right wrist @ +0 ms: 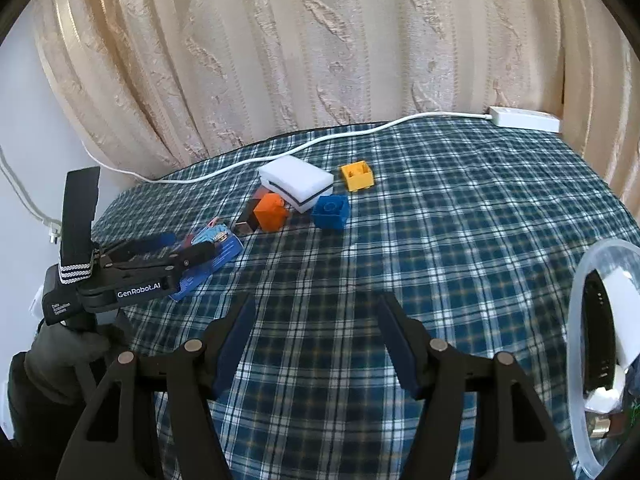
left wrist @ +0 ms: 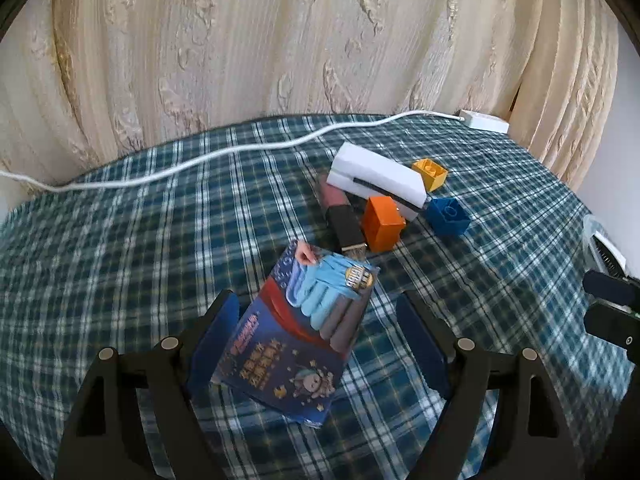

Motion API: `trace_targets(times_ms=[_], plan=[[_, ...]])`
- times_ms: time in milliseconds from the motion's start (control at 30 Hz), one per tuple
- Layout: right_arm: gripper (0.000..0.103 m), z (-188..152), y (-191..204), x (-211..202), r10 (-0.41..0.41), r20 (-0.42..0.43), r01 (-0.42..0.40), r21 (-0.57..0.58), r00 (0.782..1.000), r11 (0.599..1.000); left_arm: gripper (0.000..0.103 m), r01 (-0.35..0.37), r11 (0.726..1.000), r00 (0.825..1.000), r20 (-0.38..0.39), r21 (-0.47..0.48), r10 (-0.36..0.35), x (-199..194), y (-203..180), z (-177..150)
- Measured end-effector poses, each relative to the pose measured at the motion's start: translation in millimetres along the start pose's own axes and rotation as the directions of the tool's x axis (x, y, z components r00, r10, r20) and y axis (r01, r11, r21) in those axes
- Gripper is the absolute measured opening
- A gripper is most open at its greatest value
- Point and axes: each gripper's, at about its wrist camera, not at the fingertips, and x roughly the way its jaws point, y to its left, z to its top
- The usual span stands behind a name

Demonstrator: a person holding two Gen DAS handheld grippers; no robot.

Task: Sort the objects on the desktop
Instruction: 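Lift the glove box with the left gripper while the right grasps the blue block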

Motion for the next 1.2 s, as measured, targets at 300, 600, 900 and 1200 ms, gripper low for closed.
trace_targets(times_ms=[300,600,900,1200], plan=[[0.067,6.5,4.7,20.3,0.018,-0.038,-0.018,-0.007,0.999,1.0,0.084,0.041,0.996,0.997,-0.063,-0.078,-0.046,13.8,20.3,-5.6],[0.067,28.1,9.4,55.0,-0.012,-0.045,0.011,-0.021,0.999,1.0,0.054,0.095,0.98,0.995,0.003,-0.174,-0.096,-0.3,24.7,-12.2],[0.067,47.3,3.4,86.7,-0.071,-0.056,0.069,-0.035,0.996,0.997,0.031,0.066,0.979,0.998,0.029,-0.193,-0.062,-2.9,28.9,-9.1],[0.067,54.7,0.2,97.3,-0.066,-0.064,0.065,-0.023,0.996,0.998,0.083,0.125,0.983,0.991,-0.037,-0.135,-0.131,9.2,9.2,-18.6]])
